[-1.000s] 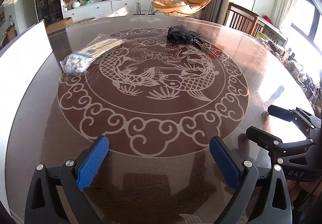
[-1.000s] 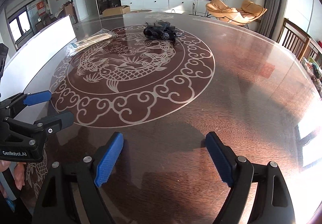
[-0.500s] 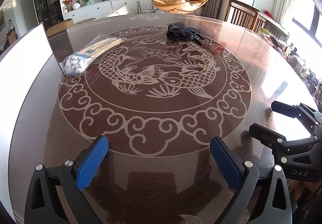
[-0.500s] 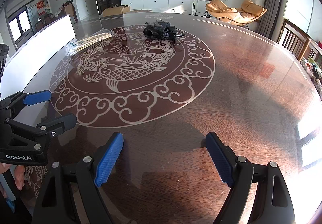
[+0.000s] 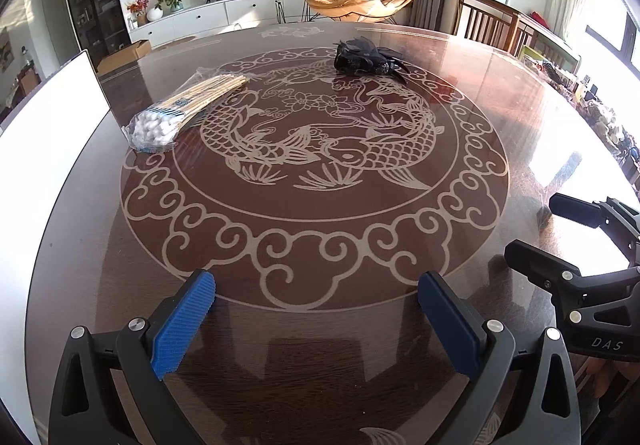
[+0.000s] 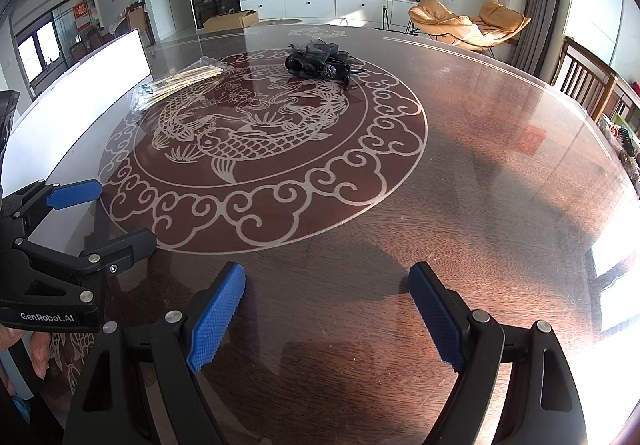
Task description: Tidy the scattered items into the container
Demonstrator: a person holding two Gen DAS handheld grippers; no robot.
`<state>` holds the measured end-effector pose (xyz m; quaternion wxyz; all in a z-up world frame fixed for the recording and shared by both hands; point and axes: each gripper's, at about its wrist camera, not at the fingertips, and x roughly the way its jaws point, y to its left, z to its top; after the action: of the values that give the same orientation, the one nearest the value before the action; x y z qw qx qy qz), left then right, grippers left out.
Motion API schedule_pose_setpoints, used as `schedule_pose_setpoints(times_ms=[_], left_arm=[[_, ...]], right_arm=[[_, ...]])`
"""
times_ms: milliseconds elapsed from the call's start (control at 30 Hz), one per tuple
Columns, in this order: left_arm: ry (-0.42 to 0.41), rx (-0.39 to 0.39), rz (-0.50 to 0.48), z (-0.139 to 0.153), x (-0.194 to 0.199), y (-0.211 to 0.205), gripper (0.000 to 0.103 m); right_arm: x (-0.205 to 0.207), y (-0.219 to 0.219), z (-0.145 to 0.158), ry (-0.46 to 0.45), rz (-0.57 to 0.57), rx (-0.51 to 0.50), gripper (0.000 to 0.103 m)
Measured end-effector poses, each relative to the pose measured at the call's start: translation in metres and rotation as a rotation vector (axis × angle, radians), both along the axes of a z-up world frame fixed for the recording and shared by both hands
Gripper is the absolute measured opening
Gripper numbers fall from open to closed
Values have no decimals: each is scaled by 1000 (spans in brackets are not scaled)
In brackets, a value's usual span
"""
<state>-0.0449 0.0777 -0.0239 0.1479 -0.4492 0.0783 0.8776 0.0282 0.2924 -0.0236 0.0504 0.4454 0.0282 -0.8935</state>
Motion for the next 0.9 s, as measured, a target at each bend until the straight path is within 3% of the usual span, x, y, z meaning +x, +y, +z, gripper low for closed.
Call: schedule_pose_setpoints(times_ms=[667, 900], left_arm=[[-2, -2, -1, -2, 2, -1, 103], [-5, 3, -54, -1, 6, -4, 103]], right_arm=[[0, 0, 0, 0, 2, -2, 85], [0, 0, 0, -1, 3, -3, 86]])
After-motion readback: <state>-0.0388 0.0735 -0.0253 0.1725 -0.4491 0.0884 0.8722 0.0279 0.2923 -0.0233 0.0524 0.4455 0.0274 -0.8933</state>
